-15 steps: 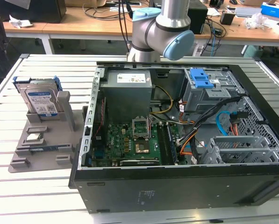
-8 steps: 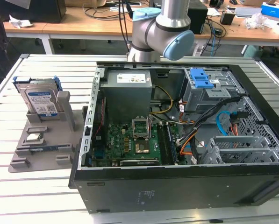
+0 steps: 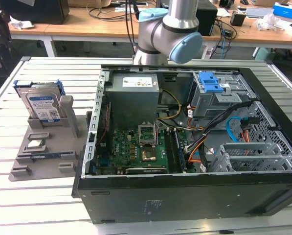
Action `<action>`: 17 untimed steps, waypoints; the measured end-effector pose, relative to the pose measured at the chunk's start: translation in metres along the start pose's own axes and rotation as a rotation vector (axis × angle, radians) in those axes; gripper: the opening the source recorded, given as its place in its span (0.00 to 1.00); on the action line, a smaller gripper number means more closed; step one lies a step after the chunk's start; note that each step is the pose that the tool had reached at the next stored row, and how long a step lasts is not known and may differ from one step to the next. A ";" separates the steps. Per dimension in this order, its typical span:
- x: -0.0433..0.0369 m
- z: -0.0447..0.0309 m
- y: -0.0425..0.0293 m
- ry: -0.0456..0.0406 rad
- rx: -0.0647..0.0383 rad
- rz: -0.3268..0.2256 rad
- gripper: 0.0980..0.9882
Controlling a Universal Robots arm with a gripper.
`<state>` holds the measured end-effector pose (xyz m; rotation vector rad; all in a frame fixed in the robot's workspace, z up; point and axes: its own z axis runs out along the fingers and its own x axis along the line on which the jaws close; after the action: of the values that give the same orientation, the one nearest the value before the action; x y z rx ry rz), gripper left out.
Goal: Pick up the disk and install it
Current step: 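Pick up the disk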
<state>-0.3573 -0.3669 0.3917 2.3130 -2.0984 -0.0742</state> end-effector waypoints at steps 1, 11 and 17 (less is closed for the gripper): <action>-0.0031 0.0001 -0.0003 0.0000 0.000 0.000 0.43; -0.0437 0.0053 -0.0057 0.0000 0.000 0.000 0.43; -0.0440 0.0093 -0.0061 0.0000 0.000 0.000 0.43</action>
<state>-0.3559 -0.3223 0.3832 2.3130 -2.0984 -0.0742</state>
